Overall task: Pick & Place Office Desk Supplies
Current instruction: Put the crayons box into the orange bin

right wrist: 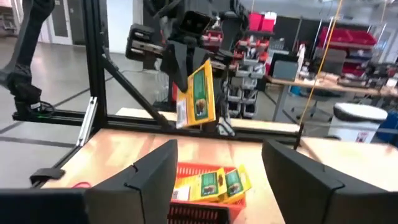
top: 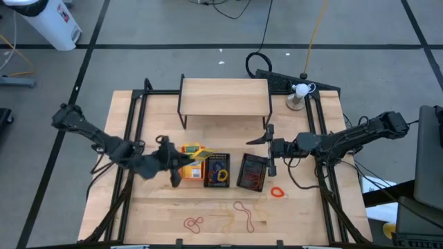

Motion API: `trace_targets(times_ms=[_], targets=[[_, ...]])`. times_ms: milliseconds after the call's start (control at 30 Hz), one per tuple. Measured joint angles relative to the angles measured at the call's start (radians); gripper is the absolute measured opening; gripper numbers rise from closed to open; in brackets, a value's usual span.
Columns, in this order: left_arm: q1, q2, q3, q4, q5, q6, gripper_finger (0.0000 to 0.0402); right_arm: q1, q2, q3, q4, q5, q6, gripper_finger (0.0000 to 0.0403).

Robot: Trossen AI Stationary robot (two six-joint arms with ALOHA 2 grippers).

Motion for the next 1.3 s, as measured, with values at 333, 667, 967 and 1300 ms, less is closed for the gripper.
trace_targets(times_ms=[333,667,967,1300], targets=[[-0.140,0.103,0.000,-0.140,-0.143,-0.560,0.0000,0.000,0.000,0.000,-0.079,0.000,0.049,0.0221],[-0.206,0.219,0.000,-0.129,-0.166,-0.781,0.0000,0.001,0.000,0.000,-0.081,-0.006,0.034,0.0220],[-0.303,0.181,0.000,-0.424,-0.189,-1.008,0.0000,0.068,0.000,0.000,-0.123,-0.007,0.083,0.0220],[-0.466,0.086,-0.118,-0.473,-0.460,-1.233,0.0000,0.162,0.000,0.000,-0.073,-0.005,0.106,0.0220]])
